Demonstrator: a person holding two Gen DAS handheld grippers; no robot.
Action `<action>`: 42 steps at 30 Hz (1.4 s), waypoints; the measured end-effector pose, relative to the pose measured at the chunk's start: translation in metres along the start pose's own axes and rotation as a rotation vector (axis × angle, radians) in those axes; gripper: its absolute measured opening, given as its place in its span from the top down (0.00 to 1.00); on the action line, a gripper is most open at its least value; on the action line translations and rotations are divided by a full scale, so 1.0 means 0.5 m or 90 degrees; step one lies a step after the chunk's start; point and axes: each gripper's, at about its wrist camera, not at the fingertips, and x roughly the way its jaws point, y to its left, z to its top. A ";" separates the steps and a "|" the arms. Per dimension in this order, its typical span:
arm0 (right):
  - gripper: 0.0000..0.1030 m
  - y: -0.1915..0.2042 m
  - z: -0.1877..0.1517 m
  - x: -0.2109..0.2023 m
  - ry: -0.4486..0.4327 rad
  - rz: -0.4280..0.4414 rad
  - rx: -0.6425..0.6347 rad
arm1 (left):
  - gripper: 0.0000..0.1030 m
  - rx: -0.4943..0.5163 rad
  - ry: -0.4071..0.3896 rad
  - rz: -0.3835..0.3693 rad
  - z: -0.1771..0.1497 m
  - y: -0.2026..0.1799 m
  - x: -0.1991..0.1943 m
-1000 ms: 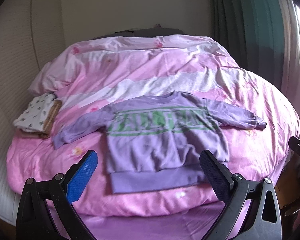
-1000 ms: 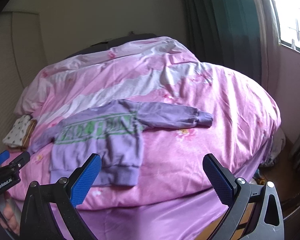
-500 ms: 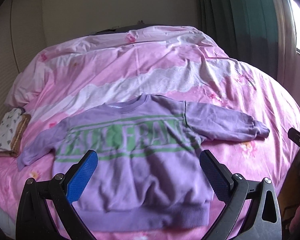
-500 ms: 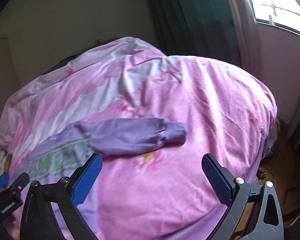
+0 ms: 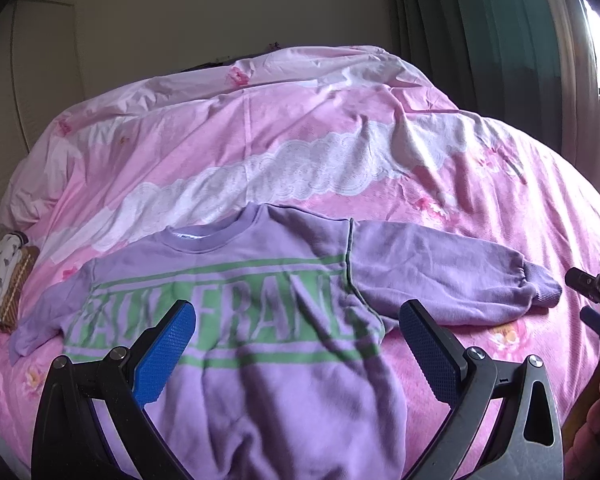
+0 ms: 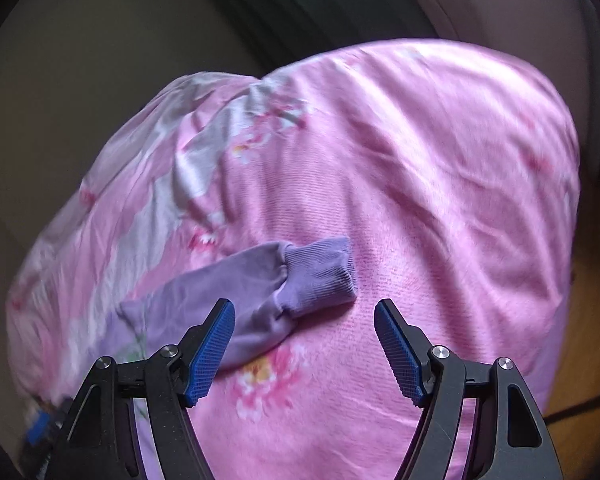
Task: Fold small clothes
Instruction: 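Move the right tool to the sweatshirt sleeve cuff and close on it, then lift the cuff with the right tool and fold the sleeve across the body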
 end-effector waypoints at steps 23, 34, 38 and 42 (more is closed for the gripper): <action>0.82 -0.066 0.016 0.158 0.058 0.057 0.205 | 0.00 -0.073 0.005 0.043 0.047 -0.012 0.119; 0.87 0.052 0.027 0.087 -0.003 0.069 0.072 | 0.00 -0.118 0.015 0.069 0.031 0.085 0.093; 0.87 0.148 0.020 0.053 -0.016 0.111 0.019 | 0.00 -0.148 0.013 0.088 0.030 0.168 0.069; 0.87 0.278 -0.007 0.027 -0.028 0.164 -0.058 | 0.00 -0.185 0.006 0.108 0.024 0.273 0.035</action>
